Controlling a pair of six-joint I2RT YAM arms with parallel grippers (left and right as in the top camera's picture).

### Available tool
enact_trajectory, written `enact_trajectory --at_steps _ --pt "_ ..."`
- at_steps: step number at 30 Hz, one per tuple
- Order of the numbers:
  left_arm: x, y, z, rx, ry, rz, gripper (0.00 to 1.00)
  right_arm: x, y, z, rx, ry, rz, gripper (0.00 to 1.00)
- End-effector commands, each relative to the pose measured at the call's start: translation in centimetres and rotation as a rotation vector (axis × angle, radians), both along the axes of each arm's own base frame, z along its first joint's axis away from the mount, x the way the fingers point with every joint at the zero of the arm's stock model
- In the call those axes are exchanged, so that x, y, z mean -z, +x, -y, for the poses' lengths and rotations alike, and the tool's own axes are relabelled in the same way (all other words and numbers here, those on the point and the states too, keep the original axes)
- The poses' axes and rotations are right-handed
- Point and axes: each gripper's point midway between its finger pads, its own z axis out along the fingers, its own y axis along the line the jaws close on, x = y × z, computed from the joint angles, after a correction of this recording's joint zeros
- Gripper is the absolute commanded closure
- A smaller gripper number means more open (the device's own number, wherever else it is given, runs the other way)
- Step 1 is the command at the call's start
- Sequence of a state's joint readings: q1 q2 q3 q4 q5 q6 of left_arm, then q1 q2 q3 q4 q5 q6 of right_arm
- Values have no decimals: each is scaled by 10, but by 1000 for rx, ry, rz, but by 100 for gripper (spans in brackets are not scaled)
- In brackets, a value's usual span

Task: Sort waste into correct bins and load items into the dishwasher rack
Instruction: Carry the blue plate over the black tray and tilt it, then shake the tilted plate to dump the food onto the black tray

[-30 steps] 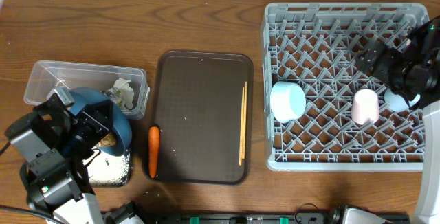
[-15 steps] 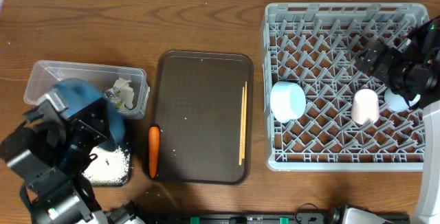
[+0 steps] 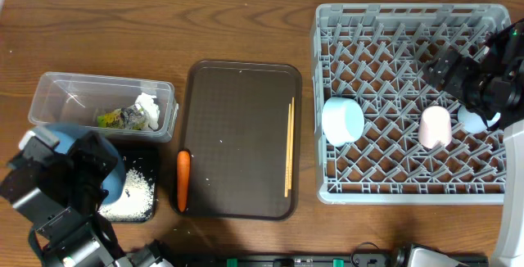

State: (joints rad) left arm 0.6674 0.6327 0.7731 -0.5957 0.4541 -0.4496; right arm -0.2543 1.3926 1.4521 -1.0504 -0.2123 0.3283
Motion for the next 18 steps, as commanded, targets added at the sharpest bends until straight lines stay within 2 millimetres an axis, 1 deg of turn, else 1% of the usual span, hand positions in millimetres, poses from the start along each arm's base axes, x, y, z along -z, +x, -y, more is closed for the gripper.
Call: enact_trajectory --at_steps 1,3,5,6,8,11,13,15,16,18 --pt "-4 3 -5 -10 35 21 94 -4 1 2 -8 -6 11 4" --pt "-16 8 -4 17 58 68 94 -4 1 0 -14 2 12 5" --pt "-34 19 14 158 107 151 94 -4 1 -2 -19 10 11 5" --pt "-38 20 18 197 136 165 94 -4 1 -2 -19 10 11 4" --pt "-38 20 14 180 145 163 94 -4 1 -2 -19 10 11 5" --pt "-35 21 15 195 159 153 94 -4 1 -2 -19 10 11 5" --pt "-27 18 12 176 150 116 94 -4 1 -2 -19 10 11 4" --pt "-16 15 2 90 91 79 94 -3 -1 -2 -19 11 5 5" --pt "-14 16 2 90 84 80 94 -3 -1 -2 -19 12 3 4" --pt "-12 18 7 124 63 84 94 -3 0 -2 -19 11 6 4"
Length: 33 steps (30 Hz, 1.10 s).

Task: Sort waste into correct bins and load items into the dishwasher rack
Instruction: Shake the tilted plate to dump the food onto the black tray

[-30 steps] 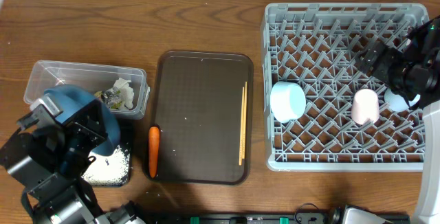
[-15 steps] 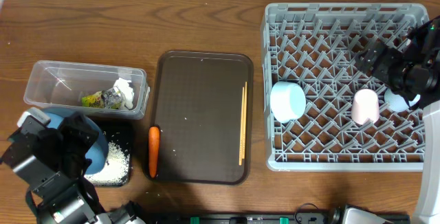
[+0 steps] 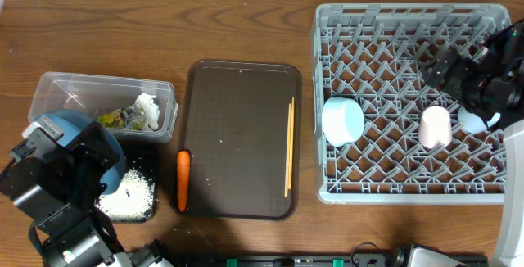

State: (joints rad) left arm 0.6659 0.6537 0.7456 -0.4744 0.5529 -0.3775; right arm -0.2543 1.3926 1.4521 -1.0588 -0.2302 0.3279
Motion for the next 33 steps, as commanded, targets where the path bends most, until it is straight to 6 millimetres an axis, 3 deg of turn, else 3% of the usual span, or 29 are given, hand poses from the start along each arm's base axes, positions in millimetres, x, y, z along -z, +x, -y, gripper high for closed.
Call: enact_trajectory --at_steps 1,5,7,10,13,16,19,21,29,33 --pt "-5 4 9 55 -19 30 94 -4 1 2 -8 -6 12 4" --pt "-50 13 55 397 108 243 94 -4 1 2 -8 -6 12 4" --pt "-64 14 62 437 105 300 94 -4 1 1 -9 -5 12 4" --pt "-70 14 61 421 59 314 94 -3 0 1 -9 -5 7 4" --pt "-68 13 62 404 4 303 94 -3 0 1 -9 -4 7 4" --pt "-51 9 51 296 -45 233 94 -3 0 1 -9 -5 7 4" --pt "-4 -7 16 -1 -146 39 94 -3 1 1 -8 -5 10 4" --pt "11 -15 6 -97 -178 -21 94 -4 1 2 -8 -6 12 4" --pt "-10 -4 15 2 -132 65 94 -4 1 2 -8 -5 11 4" --pt "-10 -5 19 33 -108 60 94 -4 1 2 -8 -5 11 5"
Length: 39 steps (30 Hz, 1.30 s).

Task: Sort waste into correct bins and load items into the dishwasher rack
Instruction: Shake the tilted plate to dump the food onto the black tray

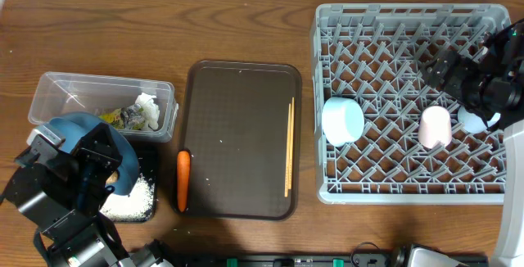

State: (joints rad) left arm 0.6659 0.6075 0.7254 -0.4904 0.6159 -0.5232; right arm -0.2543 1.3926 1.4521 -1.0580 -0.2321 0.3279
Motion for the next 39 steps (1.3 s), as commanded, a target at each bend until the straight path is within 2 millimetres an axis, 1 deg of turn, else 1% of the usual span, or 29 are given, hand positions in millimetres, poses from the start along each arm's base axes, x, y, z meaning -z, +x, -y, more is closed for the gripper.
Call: enact_trajectory --at_steps 1,3,4,7,10,13,16,20,22,24,27,31,33,35,37,39 --pt "-10 0 4 40 51 30 94 -3 1 2 -7 -7 10 4" --pt "-12 1 6 57 60 40 94 -4 1 2 -7 -8 13 4" --pt "-16 3 10 86 72 61 94 -4 2 2 -7 -8 14 4" --pt "-42 9 21 168 113 172 94 -5 4 3 -7 -10 25 5" --pt "-63 13 18 144 78 249 94 -7 5 2 -2 -2 31 4" --pt "-74 14 21 162 84 291 93 -6 5 2 -2 -1 31 4" --pt "-78 11 22 185 78 308 94 -7 5 2 -1 -3 32 4" --pt "-79 5 25 222 64 317 94 -7 6 3 0 -5 37 3" --pt "-79 5 23 209 66 315 94 -7 6 3 0 -5 37 3" --pt "-72 5 14 152 64 289 94 -7 6 3 0 -5 37 3" --pt "-55 0 -7 34 28 220 94 -7 6 3 0 -5 37 3" --pt "-50 -1 -16 -3 14 211 94 -8 7 3 0 -5 39 3" --pt "-48 -1 -19 -14 -7 207 94 -9 8 3 -2 -4 45 3" --pt "-42 -1 -18 -18 -56 189 94 -10 10 2 -1 0 55 3" --pt "-34 -2 -14 -5 -84 165 94 -12 12 -1 -12 12 66 3" --pt "-31 -2 -7 44 -68 165 94 -12 12 -3 -22 25 70 3"
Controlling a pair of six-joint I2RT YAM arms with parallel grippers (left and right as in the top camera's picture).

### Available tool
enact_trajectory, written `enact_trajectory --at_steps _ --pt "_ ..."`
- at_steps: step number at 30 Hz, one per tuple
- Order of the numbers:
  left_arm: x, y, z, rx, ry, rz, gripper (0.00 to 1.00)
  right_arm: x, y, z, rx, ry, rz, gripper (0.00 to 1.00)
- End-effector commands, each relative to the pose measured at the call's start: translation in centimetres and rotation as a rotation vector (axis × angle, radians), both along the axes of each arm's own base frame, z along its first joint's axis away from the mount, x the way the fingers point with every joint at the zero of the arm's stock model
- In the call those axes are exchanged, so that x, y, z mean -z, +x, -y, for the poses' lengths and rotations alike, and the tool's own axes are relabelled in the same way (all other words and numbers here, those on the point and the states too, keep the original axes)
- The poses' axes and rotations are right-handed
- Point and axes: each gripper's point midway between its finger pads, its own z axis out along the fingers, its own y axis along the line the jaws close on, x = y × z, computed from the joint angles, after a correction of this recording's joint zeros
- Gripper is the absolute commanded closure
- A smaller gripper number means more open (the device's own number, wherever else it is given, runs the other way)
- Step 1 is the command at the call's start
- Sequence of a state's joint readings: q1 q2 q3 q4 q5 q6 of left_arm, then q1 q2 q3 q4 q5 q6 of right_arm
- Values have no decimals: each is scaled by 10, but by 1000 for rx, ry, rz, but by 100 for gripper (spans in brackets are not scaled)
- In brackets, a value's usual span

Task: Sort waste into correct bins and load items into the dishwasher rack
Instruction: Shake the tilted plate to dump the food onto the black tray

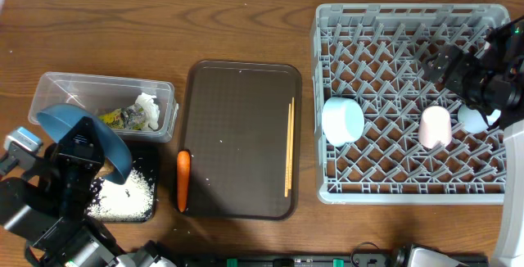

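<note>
My left gripper (75, 151) is shut on the rim of a blue bowl (72, 124). The bowl is tipped steeply on its side above the black bin (131, 195), which has white rice in it. An orange carrot (183, 179) lies at the brown tray's (237, 95) front left, and a pair of chopsticks (288, 146) lies along its right side. In the grey dishwasher rack (393, 21) sit a light blue bowl (342, 119), a pink cup (435, 126) and a white cup (473, 119). My right gripper (439, 61) hovers open over the rack's right part with nothing in it.
A clear plastic bin (65, 91) holding wrappers and crumpled paper stands behind the black bin at the left. The rack fills the table's right side. Bare wooden table runs along the back.
The left arm has shifted toward the front left, and the blue bowl now stands more steeply on edge over the black bin. My right gripper has edged slightly toward the back.
The left gripper held the blue bowl mouth down over the black bin with rice in it. The bowl moved a little back and right at each later moment, and it now stands tilted on edge. The right gripper stayed over the rack's right side.
</note>
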State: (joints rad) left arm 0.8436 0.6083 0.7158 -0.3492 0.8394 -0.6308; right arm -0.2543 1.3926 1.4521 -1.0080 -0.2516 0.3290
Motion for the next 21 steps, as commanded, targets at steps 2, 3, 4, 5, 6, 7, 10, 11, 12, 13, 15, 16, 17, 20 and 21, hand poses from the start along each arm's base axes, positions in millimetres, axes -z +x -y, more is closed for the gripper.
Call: enact_trajectory --at_steps 2,3,4,5,6,7,10,11,12,13,15,16,17,20,21 --pt "5 0 15 100 17 13 94 -5 1 -4 -16 28 16 3" --pt "7 0 18 120 10 13 94 -5 1 -4 -17 29 15 3" --pt "10 0 21 134 6 12 94 -5 1 -5 -21 34 17 3" --pt "14 -1 23 147 6 6 94 -5 1 -6 -25 40 18 3" --pt "19 -2 25 153 4 -10 94 -5 1 -7 -26 41 19 3" --pt "25 -4 27 158 10 -26 94 -6 2 -7 -26 40 19 3" --pt "37 -12 31 152 52 -74 94 -5 2 -6 -25 39 19 3" --pt "37 -14 31 142 64 -76 94 -5 1 -7 -26 42 17 3" --pt "35 -15 32 140 73 -70 94 -5 1 -7 -26 43 15 3" --pt "31 -15 33 141 82 -54 94 -5 1 -7 -26 43 15 3" --pt "21 -13 37 154 84 -17 94 -5 1 -7 -26 43 15 3" --pt "14 -12 40 170 78 9 93 -5 1 -7 -26 43 16 3" --pt "9 -11 41 179 74 31 94 -5 1 -7 -26 43 16 3" --pt "-9 -8 42 183 29 94 94 -5 0 -7 -26 43 13 3" --pt "-17 -7 42 183 21 121 94 -4 -1 -7 -26 44 8 3"
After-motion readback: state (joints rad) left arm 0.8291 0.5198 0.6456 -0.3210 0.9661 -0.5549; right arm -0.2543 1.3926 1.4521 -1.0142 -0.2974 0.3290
